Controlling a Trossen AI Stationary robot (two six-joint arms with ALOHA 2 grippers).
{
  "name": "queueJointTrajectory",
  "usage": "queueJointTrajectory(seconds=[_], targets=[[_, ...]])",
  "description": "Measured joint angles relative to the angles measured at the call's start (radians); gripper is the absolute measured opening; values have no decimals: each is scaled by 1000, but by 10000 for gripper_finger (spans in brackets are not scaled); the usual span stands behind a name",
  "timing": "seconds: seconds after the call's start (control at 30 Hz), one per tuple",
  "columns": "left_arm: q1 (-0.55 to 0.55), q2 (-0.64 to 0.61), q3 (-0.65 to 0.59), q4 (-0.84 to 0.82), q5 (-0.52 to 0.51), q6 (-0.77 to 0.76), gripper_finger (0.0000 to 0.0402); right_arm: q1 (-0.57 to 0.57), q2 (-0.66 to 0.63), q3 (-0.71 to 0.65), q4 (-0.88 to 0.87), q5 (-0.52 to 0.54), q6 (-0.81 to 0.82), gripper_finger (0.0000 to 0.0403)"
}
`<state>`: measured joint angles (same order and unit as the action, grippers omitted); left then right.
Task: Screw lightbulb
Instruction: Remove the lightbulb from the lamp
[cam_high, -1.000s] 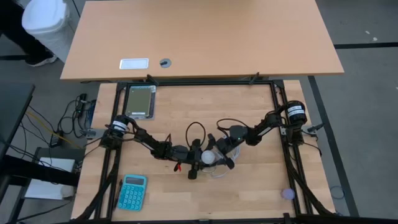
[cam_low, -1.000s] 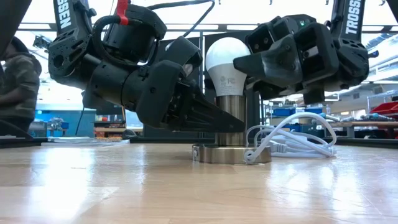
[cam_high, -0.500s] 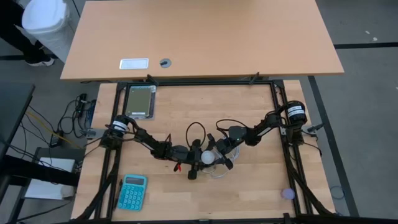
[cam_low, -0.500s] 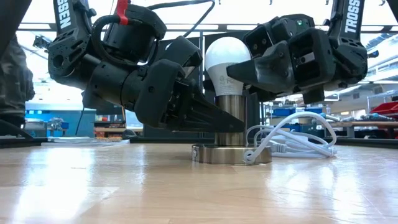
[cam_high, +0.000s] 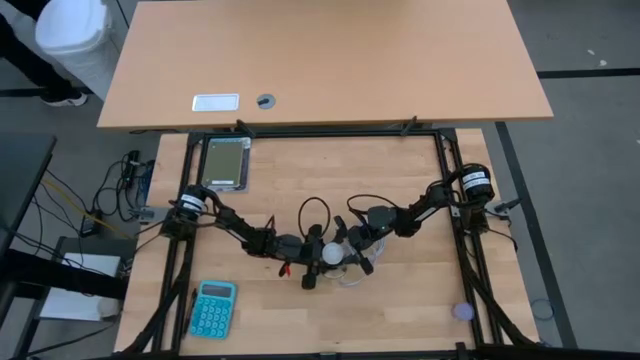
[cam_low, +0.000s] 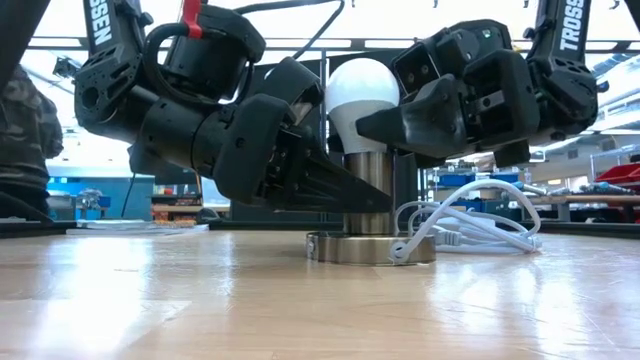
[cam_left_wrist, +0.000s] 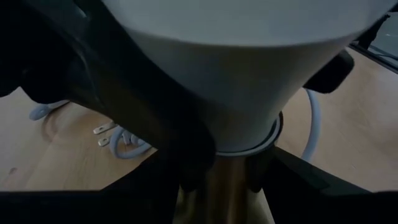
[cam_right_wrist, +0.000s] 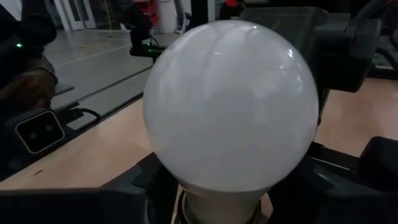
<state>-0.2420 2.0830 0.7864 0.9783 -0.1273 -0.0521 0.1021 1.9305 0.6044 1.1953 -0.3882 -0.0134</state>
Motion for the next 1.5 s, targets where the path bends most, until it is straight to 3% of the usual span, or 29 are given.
queueJointTrajectory(seconds=[0.67, 1.13, 1.5], targets=[[-3, -1, 0, -12, -71, -14, 198, 107, -1, -1, -21, 302, 71, 177], [-3, 1, 3, -21, -200, -41, 198, 275, -1, -1, -34, 831, 173, 178], [-1, 1, 2, -18, -239, -50, 198, 344, -1, 23, -87, 1083, 303, 178]])
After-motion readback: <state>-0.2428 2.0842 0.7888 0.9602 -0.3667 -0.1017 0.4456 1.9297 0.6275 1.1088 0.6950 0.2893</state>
